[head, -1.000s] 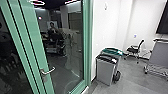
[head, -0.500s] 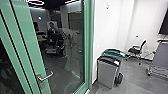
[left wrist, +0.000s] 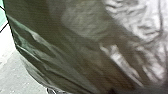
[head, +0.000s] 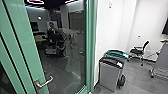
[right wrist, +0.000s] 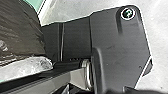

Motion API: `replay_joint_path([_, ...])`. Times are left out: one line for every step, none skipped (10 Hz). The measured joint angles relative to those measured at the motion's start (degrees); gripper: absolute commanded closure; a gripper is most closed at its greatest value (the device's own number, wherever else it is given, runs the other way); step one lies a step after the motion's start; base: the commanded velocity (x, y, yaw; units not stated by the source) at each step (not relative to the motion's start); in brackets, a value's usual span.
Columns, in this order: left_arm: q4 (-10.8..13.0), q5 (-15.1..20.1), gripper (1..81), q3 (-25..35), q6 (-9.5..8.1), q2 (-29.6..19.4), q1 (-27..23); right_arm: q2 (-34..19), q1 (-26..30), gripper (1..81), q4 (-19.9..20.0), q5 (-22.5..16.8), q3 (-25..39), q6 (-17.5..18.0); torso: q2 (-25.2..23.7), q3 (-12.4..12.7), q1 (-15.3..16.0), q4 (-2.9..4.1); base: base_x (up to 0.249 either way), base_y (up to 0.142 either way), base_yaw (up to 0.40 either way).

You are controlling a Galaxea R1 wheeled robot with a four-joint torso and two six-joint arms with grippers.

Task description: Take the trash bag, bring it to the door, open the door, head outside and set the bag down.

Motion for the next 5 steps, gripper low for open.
replay_joint_path([0.00, 0.02, 81.1, 0.00, 0.00, 0.00, 0.06, 0.01, 0.00, 1.0, 0.02, -0.02, 0.00, 0.02, 0.00, 0.00, 0.00, 0.00, 0.092, 0.000, 0.000])
replay_joint_path([0.00, 0.00, 81.1, 0.00, 0.00, -0.17, -0.09, 0.04, 0.00, 1.0, 0.02, 0.00, 0.00, 0.02, 0.02, 0.00, 0.02, 0.00, 0.081, 0.000, 0.000])
replay_joint_path([0.00, -0.06, 81.1, -0.04, -0.02, -0.16, -0.09, 0.00, 0.00, 1.0, -0.06, 0.06, 0.00, -0.02, 0.02, 0.00, 0.00, 0.00, 0.078, 0.000, 0.000])
replay_joint_path([0.00, 0.00, 81.1, -0.04, 0.00, -0.16, 0.05, -0.16, 0.00, 1.0, -0.06, 0.09, -0.02, 0.02, 0.02, 0.00, 0.00, 0.00, 0.078, 0.000, 0.000])
replay_joint_path([0.00, 0.05, 81.1, -0.04, 0.00, 0.02, 0.09, -0.13, -0.16, 1.0, -0.04, 0.06, 0.00, 0.02, 0.00, 0.00, -0.02, 0.00, 0.078, 0.000, 0.000])
